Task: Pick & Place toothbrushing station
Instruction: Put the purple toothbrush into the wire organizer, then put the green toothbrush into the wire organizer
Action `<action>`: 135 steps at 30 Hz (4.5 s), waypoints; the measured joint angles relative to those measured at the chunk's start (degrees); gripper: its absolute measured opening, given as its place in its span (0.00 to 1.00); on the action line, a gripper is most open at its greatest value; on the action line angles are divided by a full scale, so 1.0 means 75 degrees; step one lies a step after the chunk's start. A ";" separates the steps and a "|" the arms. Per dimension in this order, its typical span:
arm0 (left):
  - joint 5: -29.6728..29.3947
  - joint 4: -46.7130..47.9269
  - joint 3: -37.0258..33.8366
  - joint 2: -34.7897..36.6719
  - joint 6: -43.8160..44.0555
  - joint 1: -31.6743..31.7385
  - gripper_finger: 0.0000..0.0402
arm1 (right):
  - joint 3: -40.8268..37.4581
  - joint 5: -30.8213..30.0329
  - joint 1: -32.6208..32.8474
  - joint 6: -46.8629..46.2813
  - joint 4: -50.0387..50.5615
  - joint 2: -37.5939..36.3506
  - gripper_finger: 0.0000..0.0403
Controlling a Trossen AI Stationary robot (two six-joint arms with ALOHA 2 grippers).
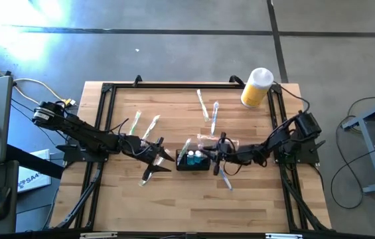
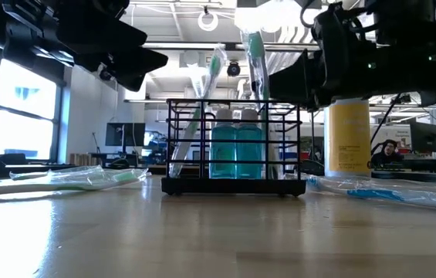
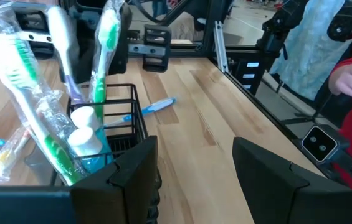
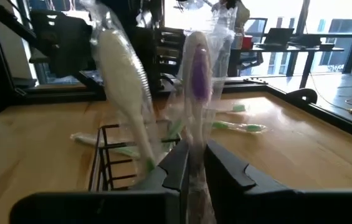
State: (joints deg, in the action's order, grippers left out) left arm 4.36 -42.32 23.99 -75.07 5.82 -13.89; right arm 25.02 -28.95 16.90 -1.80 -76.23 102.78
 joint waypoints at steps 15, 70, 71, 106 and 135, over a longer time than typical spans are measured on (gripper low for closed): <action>0.0003 0.0055 0.0000 0.0000 0.0268 -0.0003 0.51 | 0.0000 -0.1269 0.0655 0.0695 -0.0121 -0.0003 0.34; -0.1242 0.0798 0.0000 -0.0003 0.1005 0.0000 0.51 | 0.0015 -0.2768 0.2606 0.3659 -0.0032 -0.2372 0.48; -0.1397 0.0848 0.0000 -0.0003 0.1005 0.0000 0.51 | 0.0015 -0.2814 0.2632 0.3677 0.0004 -0.2372 0.48; -0.4093 0.2802 0.0177 0.0444 0.1059 0.0464 0.51 | 0.0017 -0.3782 0.2473 0.5974 0.0442 -0.2372 0.48; -0.1966 0.7966 0.1064 0.0914 0.3628 0.4598 0.51 | 0.0015 -0.4089 0.1537 0.4778 0.1530 -0.2366 0.48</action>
State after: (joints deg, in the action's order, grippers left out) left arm -10.39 17.42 31.97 -68.21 33.04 20.59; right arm 25.12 -59.61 28.42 34.04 -64.75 85.03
